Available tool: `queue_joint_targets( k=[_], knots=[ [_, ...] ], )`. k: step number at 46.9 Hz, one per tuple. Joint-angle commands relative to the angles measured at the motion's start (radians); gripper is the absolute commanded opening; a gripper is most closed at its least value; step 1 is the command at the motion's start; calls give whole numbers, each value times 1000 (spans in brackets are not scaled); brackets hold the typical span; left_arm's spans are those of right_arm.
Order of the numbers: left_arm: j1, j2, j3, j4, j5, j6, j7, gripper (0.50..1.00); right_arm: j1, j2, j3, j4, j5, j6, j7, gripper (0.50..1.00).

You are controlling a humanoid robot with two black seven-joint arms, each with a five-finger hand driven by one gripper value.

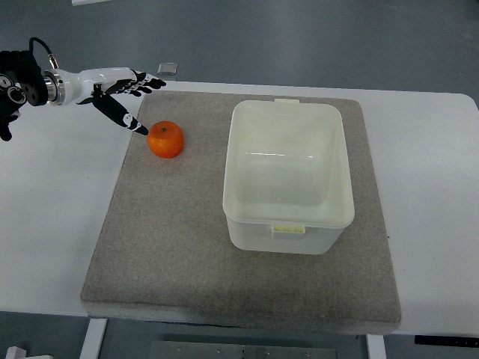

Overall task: Put orange in box with left hand
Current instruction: 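Lower the left hand over the orange and close fingers around it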

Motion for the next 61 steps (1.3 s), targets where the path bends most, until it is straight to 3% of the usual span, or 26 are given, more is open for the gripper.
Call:
queue_joint_targets(
  k=[1,20,38,52,61],
  knots=[
    [-2,0,0,-23,103,11,-3,986,0,0,0,0,0,-2,0,944],
    [-43,-60,184,-47,295,204,-18,984,-1,0,0,0,0,0,0,944],
    [-42,-92,210,-49,305,214,-17,954,0,0,0,0,0,0,0,944],
    [-66,-94,270,-47,305,215,-17,814,0,0,0,0,0,0,0,944],
    [-74,-94,270,-47,305,217,-17,688,-1,0,0,0,0,0,0,944]
  ],
)
